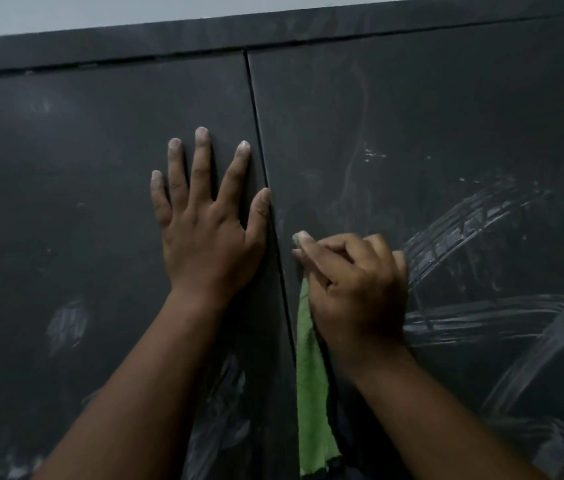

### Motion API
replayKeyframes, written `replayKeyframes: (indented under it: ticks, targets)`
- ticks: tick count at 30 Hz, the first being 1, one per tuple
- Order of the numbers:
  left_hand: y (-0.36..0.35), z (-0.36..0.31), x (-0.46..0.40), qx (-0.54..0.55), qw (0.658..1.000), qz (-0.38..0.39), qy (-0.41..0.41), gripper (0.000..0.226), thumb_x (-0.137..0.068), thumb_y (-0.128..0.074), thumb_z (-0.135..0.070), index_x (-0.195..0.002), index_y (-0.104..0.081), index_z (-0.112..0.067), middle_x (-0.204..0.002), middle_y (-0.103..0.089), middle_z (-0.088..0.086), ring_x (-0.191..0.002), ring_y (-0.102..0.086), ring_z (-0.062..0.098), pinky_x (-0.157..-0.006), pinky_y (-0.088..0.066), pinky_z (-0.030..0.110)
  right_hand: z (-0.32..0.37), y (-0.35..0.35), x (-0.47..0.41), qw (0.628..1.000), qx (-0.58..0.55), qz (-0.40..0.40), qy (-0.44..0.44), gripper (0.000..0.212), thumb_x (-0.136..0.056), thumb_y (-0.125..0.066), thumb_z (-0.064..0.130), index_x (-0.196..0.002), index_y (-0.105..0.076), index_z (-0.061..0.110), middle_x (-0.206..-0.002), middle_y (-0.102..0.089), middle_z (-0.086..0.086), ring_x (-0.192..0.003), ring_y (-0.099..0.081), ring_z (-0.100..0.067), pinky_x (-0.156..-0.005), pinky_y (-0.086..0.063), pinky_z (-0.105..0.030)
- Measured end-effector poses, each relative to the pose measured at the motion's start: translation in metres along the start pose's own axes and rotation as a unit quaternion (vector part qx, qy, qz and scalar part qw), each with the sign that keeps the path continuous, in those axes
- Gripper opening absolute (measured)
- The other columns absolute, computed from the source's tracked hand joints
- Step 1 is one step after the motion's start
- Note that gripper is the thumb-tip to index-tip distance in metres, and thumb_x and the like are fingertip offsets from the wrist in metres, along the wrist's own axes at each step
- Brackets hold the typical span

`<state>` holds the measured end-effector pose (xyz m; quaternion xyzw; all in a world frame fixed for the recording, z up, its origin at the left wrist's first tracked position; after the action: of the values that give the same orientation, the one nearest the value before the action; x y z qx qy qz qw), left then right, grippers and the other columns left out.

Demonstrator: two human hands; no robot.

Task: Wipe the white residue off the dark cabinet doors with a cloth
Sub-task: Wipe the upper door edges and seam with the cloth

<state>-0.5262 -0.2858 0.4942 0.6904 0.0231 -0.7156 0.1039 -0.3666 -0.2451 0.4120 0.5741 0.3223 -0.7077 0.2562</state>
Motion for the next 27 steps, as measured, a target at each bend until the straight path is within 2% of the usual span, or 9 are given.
replayKeyframes:
  ticks: [4, 7, 13, 15, 18, 20, 23, 25, 27]
  targets:
    - [0.0, -0.002, 0.0, 0.002, 1.0, 0.004, 0.002, 0.063, -0.104, -0.029, -0.063, -0.163, -0.023, -0.042, -0.175, -0.001, 0.0, -0.161, 0.007, 0.027, -0.129, 0.003, 0.052, -0.013, 0.001, -0.033, 0.998, 0.02, -0.033, -0.058, 0.015, -0.089, -0.079, 0.032, -0.103, -0.082, 0.032, -0.083, -0.067, 0.002, -0.08, -0.059, -0.031, -0.074, -0.026, -0.035]
    - [0.0, -0.003, 0.0, -0.002, 1.0, 0.001, 0.008, 0.063, -0.104, -0.029, -0.063, -0.163, -0.024, -0.042, -0.175, -0.002, 0.0, -0.161, 0.006, 0.027, -0.129, 0.002, 0.052, 0.001, -0.01, -0.058, 0.995, -0.013, -0.022, -0.096, 0.019, -0.088, -0.078, 0.03, -0.107, -0.081, 0.029, -0.083, -0.066, 0.0, -0.082, -0.058, -0.03, -0.076, -0.028, -0.034]
    - [-0.001, -0.002, 0.002, -0.005, 1.0, -0.004, 0.007, 0.061, -0.105, -0.032, -0.061, -0.163, -0.024, -0.042, -0.175, -0.004, 0.001, -0.162, 0.005, 0.026, -0.129, 0.001, 0.051, 0.021, -0.009, -0.009, 0.999, -0.027, 0.043, 0.015, 0.024, -0.09, -0.077, 0.02, -0.111, -0.079, 0.033, -0.081, -0.059, 0.005, -0.077, -0.051, -0.024, -0.073, -0.016, -0.031]
    - [0.0, -0.002, 0.002, -0.004, 1.0, -0.002, 0.006, 0.061, -0.105, -0.03, -0.061, -0.163, -0.023, -0.043, -0.175, -0.003, 0.0, -0.162, 0.005, 0.026, -0.129, 0.001, 0.051, 0.008, -0.003, 0.0, 0.999, -0.007, 0.041, 0.016, 0.027, -0.088, -0.08, 0.021, -0.111, -0.079, 0.036, -0.082, -0.06, 0.007, -0.077, -0.05, -0.023, -0.072, -0.018, -0.032]
    - [0.0, -0.002, 0.002, -0.003, 1.0, 0.004, 0.005, 0.061, -0.105, -0.029, -0.062, -0.163, -0.023, -0.043, -0.175, -0.002, 0.0, -0.161, 0.007, 0.026, -0.129, 0.001, 0.051, -0.01, 0.002, -0.02, 1.0, 0.01, -0.001, -0.028, 0.021, -0.086, -0.083, 0.025, -0.104, -0.081, 0.036, -0.081, -0.064, 0.004, -0.076, -0.054, -0.028, -0.073, -0.022, -0.034]
    - [0.0, -0.002, 0.002, -0.006, 1.0, 0.003, 0.007, 0.061, -0.105, -0.029, -0.062, -0.163, -0.022, -0.042, -0.175, -0.001, 0.0, -0.161, 0.007, 0.026, -0.129, 0.002, 0.051, -0.011, -0.001, -0.046, 0.998, -0.005, -0.022, -0.058, 0.015, -0.088, -0.08, 0.029, -0.103, -0.081, 0.032, -0.081, -0.065, 0.001, -0.078, -0.056, -0.031, -0.074, -0.025, -0.035]
    - [0.0, -0.004, 0.002, -0.006, 1.0, 0.0, 0.009, 0.061, -0.106, -0.029, -0.061, -0.163, -0.022, -0.042, -0.175, -0.002, 0.0, -0.161, 0.007, 0.026, -0.129, 0.002, 0.051, 0.0, -0.013, -0.07, 0.995, -0.049, -0.013, -0.083, 0.017, -0.091, -0.076, 0.03, -0.107, -0.082, 0.028, -0.084, -0.065, -0.002, -0.083, -0.058, -0.03, -0.075, -0.032, -0.035]
    - [-0.001, -0.004, 0.002, -0.004, 1.0, -0.003, 0.011, 0.061, -0.106, -0.029, -0.061, -0.163, -0.023, -0.043, -0.175, -0.002, 0.0, -0.162, 0.006, 0.026, -0.13, 0.002, 0.051, 0.012, -0.016, -0.064, 0.996, -0.066, -0.001, -0.054, 0.017, -0.091, -0.076, 0.026, -0.107, -0.082, 0.026, -0.083, -0.065, -0.003, -0.081, -0.059, -0.031, -0.074, -0.035, -0.036]
    - [-0.002, -0.004, 0.003, -0.003, 1.0, -0.009, 0.011, 0.061, -0.105, -0.03, -0.061, -0.163, -0.023, -0.043, -0.175, -0.004, 0.001, -0.162, 0.004, 0.026, -0.13, 0.0, 0.051, 0.019, -0.014, -0.04, 0.998, -0.065, 0.019, -0.002, 0.016, -0.093, -0.074, 0.024, -0.107, -0.081, 0.026, -0.081, -0.061, -0.001, -0.077, -0.056, -0.028, -0.072, -0.03, -0.034]
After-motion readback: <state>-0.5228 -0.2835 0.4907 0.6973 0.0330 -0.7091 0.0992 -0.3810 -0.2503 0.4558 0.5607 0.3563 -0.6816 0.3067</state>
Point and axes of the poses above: each hand's wrist, its own x-axis away from the middle knuckle, its own y-axis out of the back of the hand, z = x × y, the point moved 2 cm from there along -x, towards the middle knuckle
